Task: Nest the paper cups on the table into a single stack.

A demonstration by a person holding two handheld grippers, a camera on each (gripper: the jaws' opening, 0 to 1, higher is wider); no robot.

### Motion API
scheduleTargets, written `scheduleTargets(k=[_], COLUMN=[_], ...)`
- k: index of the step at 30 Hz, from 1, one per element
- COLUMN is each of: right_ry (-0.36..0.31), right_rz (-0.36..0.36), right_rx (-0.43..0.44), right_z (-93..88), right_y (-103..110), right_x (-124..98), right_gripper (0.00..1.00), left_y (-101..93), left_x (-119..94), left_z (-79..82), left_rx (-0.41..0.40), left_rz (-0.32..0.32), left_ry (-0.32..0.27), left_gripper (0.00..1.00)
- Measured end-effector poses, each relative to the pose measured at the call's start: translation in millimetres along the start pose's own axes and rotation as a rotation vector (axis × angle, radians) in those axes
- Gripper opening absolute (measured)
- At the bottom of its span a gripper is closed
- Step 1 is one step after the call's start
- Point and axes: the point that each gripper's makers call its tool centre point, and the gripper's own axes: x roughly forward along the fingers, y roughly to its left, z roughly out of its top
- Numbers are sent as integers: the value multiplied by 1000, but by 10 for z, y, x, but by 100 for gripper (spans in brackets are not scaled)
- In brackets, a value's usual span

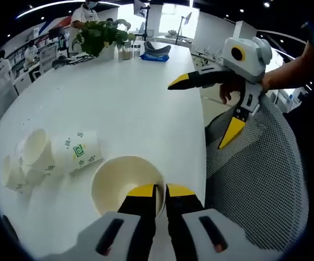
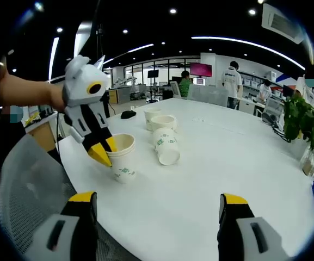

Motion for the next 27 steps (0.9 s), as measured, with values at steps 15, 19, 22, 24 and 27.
scheduleTargets(k=[15,19,22,24,27], right_ry=[-1,-4,-6,-10,-13], right_rz=[3,7,8,8,7], right_rx=[-6,-7,-6,-5,-4], right_z=[-11,-3,2,6,23], right_y=[-12,-3,-3,-4,9], right_x=[4,6,6,5,-1], right_gripper=[94,94,94,95,95], left_y=[-45,-21,-6,-9,6], left_x=[-8,-33,-58,-112,-180], left_z=[-2,19,4,4,51], left_rx=[86,94,102,102,91], left_rz=[33,48,55,63,79], left_ry=[18,5,7,2,-25], left_gripper=[6,9,10,11,12])
